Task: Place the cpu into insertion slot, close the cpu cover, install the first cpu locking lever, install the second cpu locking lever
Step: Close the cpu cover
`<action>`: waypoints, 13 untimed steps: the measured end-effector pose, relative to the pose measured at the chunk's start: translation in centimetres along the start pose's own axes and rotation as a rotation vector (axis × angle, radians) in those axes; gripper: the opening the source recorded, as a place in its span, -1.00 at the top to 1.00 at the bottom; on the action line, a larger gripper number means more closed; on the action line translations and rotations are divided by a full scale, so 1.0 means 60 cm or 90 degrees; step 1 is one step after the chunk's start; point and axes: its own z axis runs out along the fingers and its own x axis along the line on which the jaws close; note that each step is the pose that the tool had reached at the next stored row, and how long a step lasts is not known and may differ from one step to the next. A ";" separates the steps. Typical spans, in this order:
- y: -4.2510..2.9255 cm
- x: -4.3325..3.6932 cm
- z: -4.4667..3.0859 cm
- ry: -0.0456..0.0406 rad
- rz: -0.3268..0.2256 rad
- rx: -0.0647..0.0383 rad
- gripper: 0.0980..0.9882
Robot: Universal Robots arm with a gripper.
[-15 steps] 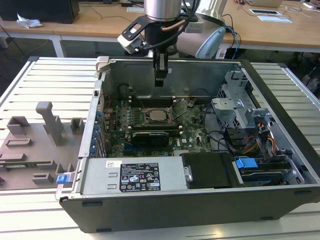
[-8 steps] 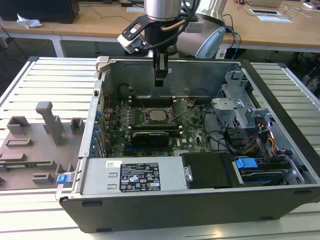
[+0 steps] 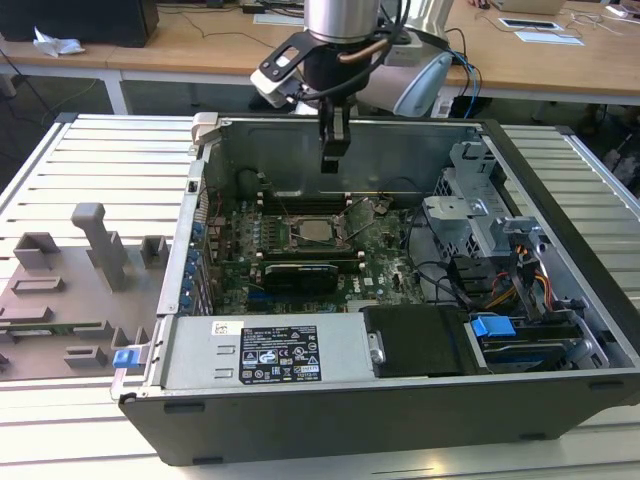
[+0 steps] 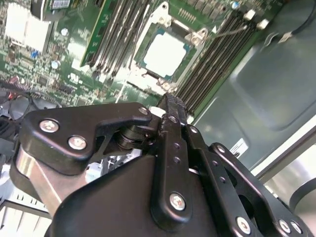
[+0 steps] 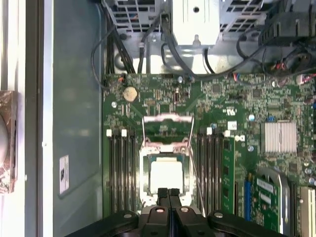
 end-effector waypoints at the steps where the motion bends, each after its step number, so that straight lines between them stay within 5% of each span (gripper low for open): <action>1: 0.005 0.000 0.000 0.0000 0.000 0.000 0.98; 6: 0.037 0.000 0.001 0.0000 0.000 0.002 0.98; 7: 0.048 0.000 0.001 0.0000 0.000 0.003 0.98; 8: 0.071 0.001 0.002 0.0000 0.000 0.005 0.98; 9: 0.079 0.001 0.002 0.0000 0.000 0.005 0.98; 13: 0.097 0.004 0.003 0.0000 0.000 0.007 0.98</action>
